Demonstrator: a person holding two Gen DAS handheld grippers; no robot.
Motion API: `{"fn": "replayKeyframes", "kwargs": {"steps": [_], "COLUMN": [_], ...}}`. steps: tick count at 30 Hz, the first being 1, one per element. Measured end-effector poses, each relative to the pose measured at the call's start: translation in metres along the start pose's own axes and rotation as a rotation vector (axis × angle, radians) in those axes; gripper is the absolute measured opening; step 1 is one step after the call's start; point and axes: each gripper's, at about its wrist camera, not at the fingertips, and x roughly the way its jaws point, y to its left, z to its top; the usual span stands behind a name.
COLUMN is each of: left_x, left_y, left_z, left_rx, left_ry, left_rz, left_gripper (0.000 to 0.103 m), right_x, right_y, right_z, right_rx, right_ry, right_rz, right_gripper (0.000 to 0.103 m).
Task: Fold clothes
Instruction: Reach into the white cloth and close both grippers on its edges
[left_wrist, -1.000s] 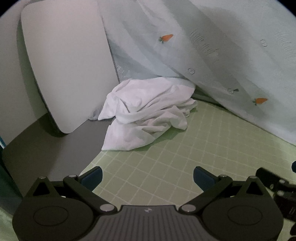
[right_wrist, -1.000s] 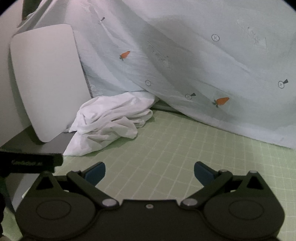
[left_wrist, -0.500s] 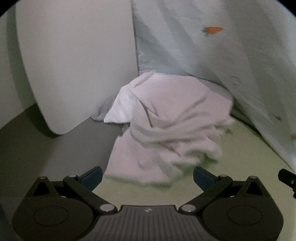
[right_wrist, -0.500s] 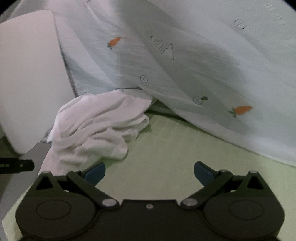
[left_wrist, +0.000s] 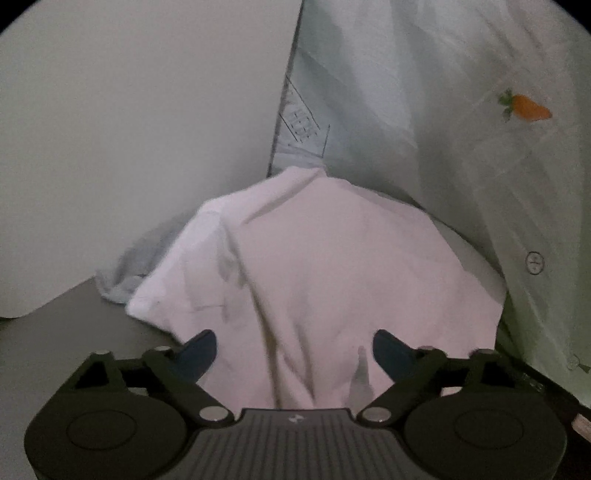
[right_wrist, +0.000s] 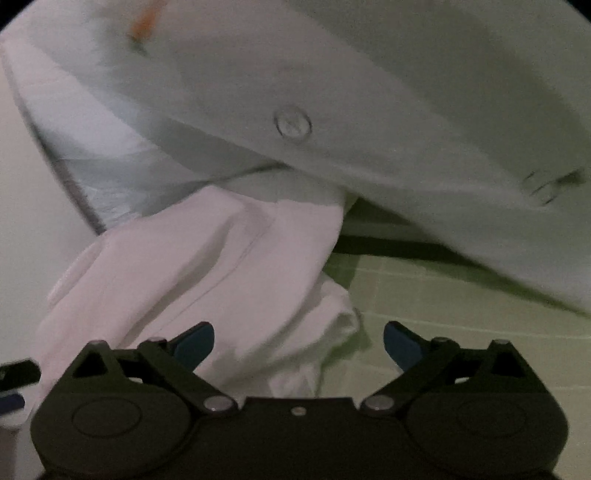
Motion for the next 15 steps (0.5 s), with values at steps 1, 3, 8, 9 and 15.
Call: {"fn": "replayKeyframes", "kwargs": {"steps": [1, 3, 8, 9, 15], "left_x": [0.006, 0.012, -0.004, -0.012, -0.068], "left_y": [-0.001, -0.003, -0.006, -0.007, -0.025], "left_z": [-0.001, -0.006, -0.01, -0.011, -0.01], "left_rx": [-0.007, -0.026, 0.0, -0.005, 0.054], "left_ry": [0.0, -0.006, -0.06, -0.08, -0.2], "left_rz": [0.005, 0.012, 0.021, 0.027, 0.025], "left_gripper": [0.08, 0.066, 0.031, 0.024, 0.014], "right_x": [0.008, 0.022, 0.012, 0.002, -0.083], "right_y": [-0.002, -0.005, -0.004, -0.001, 0.024], "right_z": [0.0, -0.002, -0.005, -0.006, -0.006], "right_rx": [0.027, 0.084, 0.098, 0.071, -0.104], "right_ry": [0.012, 0.037, 0.003, -0.032, -0.228], "right_rz": [0.013, 0.044, 0.078, 0.085, 0.112], "right_gripper": [0.098, 0.091, 0.018, 0.016, 0.012]}}
